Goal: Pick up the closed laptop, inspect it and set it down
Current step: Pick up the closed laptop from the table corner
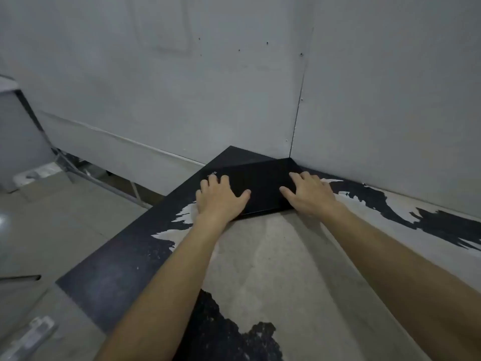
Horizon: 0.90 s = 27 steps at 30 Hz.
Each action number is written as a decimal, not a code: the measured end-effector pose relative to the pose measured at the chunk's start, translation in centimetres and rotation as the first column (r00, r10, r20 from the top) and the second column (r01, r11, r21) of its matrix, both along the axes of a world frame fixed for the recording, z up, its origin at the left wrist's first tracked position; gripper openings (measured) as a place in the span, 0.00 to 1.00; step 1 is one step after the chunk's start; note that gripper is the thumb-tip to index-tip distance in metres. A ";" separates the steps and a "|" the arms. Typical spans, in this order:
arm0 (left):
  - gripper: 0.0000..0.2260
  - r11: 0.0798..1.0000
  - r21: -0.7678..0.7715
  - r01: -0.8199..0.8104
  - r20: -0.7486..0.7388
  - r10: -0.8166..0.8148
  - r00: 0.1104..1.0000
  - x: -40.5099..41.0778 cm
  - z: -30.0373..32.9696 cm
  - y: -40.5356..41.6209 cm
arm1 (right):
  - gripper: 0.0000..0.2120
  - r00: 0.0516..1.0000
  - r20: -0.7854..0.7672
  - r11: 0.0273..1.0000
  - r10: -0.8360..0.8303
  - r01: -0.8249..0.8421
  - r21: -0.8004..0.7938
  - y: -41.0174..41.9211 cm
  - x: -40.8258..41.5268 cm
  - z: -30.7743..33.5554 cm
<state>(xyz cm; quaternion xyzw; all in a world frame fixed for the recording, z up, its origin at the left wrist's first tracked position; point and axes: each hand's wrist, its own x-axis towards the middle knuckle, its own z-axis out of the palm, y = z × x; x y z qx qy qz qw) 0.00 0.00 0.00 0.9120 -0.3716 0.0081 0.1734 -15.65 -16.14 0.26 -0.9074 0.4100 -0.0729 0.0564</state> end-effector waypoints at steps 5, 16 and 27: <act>0.41 0.988 0.022 -0.155 -0.139 0.156 0.978 2.8 -0.2 -0.1 | 0.38 0.991 -0.065 0.983 -0.119 0.127 0.135 -2.5 1.7 0.6; 0.40 0.971 0.098 -0.218 -0.279 0.237 0.931 3.5 -0.4 -1.1 | 0.53 0.943 -0.121 0.891 -0.311 0.333 0.310 -4.5 3.4 0.3; 0.33 0.936 -0.098 -0.337 -0.524 0.239 0.818 4.5 -0.1 -1.2 | 0.43 0.895 0.112 0.734 -0.432 0.277 0.620 -5.0 0.8 0.0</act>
